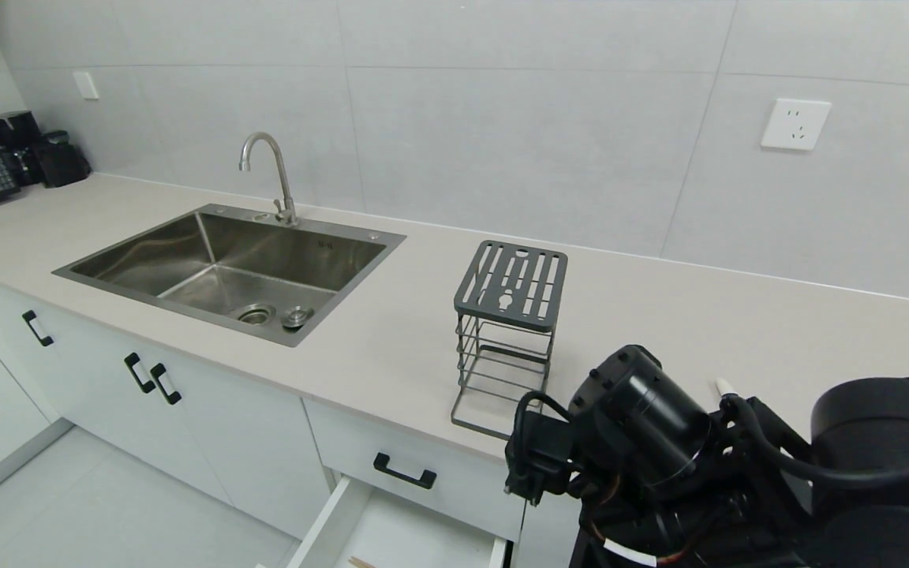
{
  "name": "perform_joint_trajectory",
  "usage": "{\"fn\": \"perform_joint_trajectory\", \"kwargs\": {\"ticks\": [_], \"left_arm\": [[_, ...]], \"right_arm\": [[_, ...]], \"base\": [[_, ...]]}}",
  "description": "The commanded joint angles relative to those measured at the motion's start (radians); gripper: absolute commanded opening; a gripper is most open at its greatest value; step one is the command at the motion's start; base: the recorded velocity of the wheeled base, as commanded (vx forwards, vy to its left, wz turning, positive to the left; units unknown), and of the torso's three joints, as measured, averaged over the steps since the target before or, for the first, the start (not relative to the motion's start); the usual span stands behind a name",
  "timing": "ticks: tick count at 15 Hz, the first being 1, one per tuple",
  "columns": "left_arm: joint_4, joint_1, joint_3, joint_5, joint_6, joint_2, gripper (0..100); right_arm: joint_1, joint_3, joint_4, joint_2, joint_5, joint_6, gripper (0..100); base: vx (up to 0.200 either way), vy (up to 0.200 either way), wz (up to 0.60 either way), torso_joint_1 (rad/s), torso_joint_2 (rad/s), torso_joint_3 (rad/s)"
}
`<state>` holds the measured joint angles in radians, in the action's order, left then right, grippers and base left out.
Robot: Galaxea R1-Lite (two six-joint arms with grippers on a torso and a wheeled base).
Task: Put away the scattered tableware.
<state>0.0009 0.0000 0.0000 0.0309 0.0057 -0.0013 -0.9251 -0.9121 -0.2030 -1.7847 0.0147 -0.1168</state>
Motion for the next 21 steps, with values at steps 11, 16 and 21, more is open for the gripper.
{"fn": "perform_joint_trajectory", "kwargs": {"ticks": [11,16,21], "left_arm": [[0.001,0.000,0.000,0.000,0.000,0.001,100],[-0.001,0.000,0.000,0.000,0.000,0.001,100],[0.001,0.000,0.000,0.000,0.000,0.001,100]], "right_arm": [[0.238,0.242,0.316,0.041,-0.004,0.028,100],[0.399,0.260,0.369,0.034,0.001,0.020,100],[0.448,0.306,0.395,0.019,0.044,-0.007,100]], "base": [[0.000,0.000,0.00,0.000,0.00,0.000],[0.000,0.000,0.00,0.000,0.00,0.000],[0.000,0.000,0.00,0.000,0.00,0.000]]}}
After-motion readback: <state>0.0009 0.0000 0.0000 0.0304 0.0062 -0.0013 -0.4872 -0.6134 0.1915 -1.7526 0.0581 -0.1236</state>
